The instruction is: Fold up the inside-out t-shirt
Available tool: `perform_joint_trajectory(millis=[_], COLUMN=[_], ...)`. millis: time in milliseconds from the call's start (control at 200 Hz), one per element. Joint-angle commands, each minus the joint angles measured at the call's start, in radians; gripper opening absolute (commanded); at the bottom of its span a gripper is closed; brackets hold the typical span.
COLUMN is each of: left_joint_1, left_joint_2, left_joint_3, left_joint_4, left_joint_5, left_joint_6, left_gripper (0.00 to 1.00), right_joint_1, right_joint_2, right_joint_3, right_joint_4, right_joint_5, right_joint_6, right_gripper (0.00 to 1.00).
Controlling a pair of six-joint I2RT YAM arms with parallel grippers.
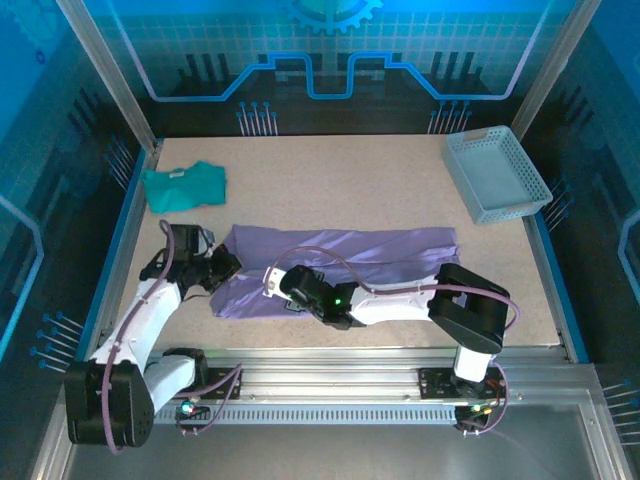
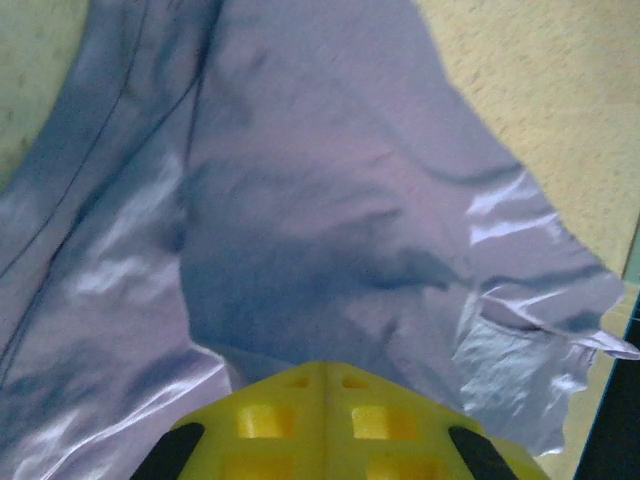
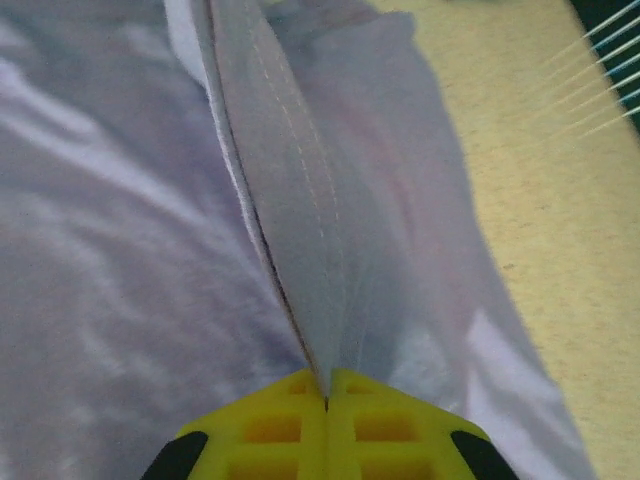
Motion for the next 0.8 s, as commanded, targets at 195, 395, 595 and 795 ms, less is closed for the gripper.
perform_joint_trajectory(millis=[195,395,595,795], left_joint_1=[-0.006,-0.007,-0.021,-0.058], left_joint_2=[-0.100,-0.078,0.089,0.300], left_joint_3=[-0.056,-0.065,-0.031,0.042], left_joint_4=[0.035,0.188,0.302,0.319], left_joint_5=[-0.147,-0.263,-0.328,-0.322], left_joint_6=[-0.023,-0.016,0.059,0.114], left_gripper=[0.47,0.71,0.93,0.97], right_joint_1=[-0.133,-0.298,-0.328,-0.334], right_joint_2=[-0.143,-0.127,0.104,0.228], right_joint_3=[-0.015,-0.005,0.185,0.236], right_joint_4=[-0.220,-0.106,-0.207,-0.244], right_joint_5=[-0.529,-0.683,-0.588,-0.598], right_joint_6=[0.076,0.294,0.494,0.608], right_gripper=[0.37,0.41,0.38,0.28])
